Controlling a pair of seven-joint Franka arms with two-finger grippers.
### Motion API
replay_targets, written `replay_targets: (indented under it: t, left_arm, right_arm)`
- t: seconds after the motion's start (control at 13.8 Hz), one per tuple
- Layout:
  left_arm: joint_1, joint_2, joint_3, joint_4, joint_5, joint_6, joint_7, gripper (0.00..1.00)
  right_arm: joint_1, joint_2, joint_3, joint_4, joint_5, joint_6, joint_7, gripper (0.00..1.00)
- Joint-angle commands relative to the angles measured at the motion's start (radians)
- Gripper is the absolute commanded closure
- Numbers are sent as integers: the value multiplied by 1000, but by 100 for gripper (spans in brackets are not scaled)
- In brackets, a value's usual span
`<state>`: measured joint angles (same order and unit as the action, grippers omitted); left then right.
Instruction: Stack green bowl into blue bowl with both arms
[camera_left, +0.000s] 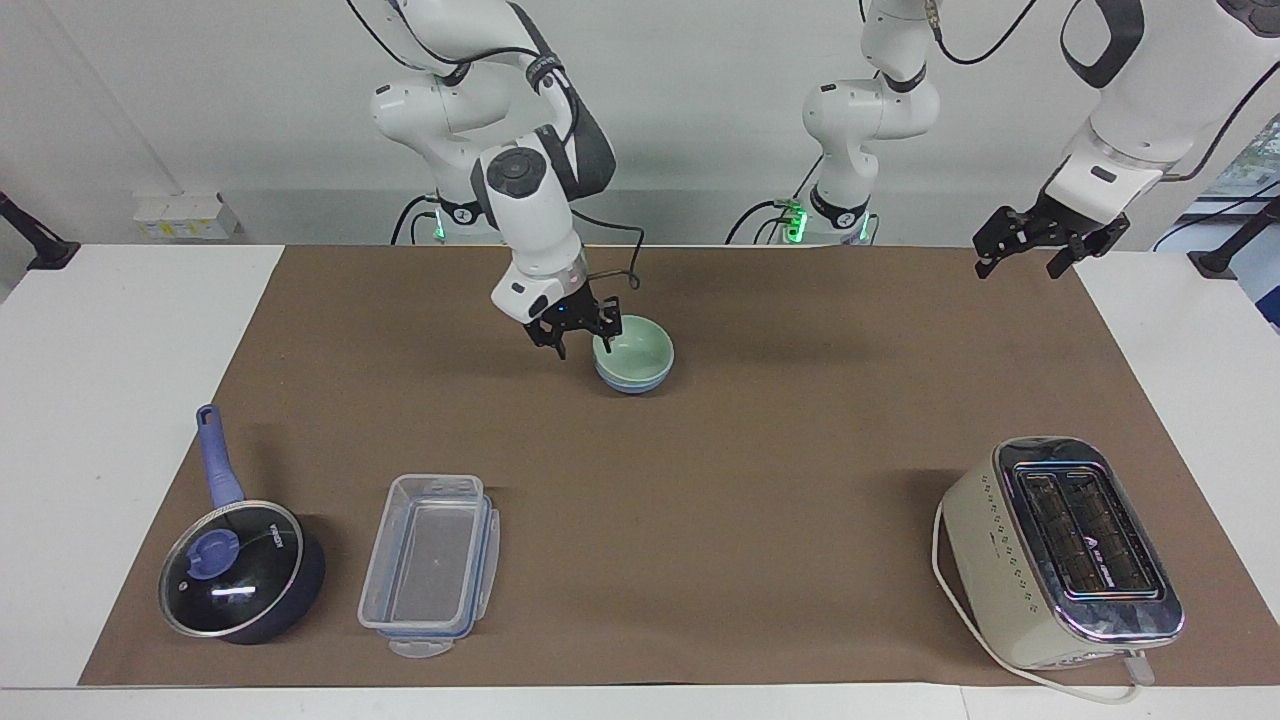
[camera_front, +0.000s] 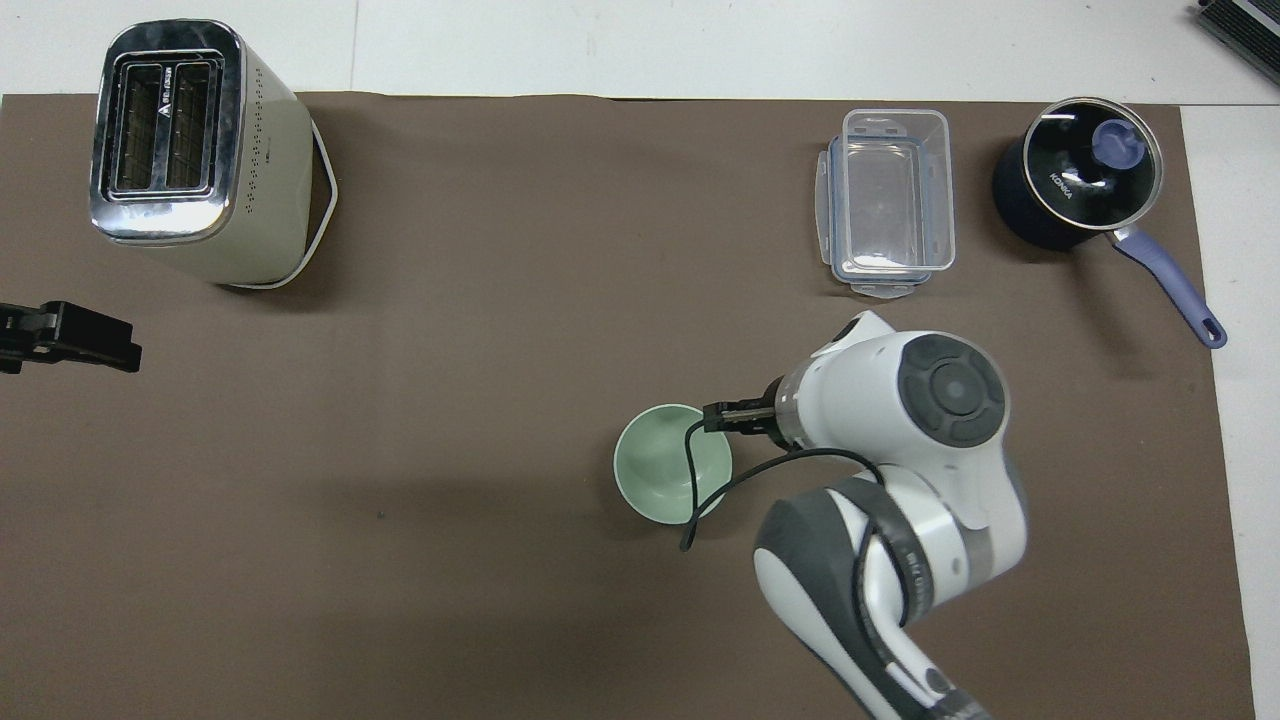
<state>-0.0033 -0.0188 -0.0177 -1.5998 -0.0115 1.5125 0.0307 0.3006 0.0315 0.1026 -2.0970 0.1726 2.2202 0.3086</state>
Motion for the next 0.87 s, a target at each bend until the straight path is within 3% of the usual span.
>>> replay_targets:
  t: [0.0, 0.51, 0.8]
  left_arm:
    - [17, 11, -8, 27, -15, -28, 1, 0]
    - [17, 11, -8, 27, -15, -28, 1, 0]
    - [17, 11, -8, 27, -15, -28, 1, 0]
  right_arm:
    - [-118, -33, -4, 78, -15, -88, -26, 0]
    - [-366, -30, -4, 374, -153, -350, -88, 0]
    - [-397, -15, 0, 541, -217, -565, -89, 0]
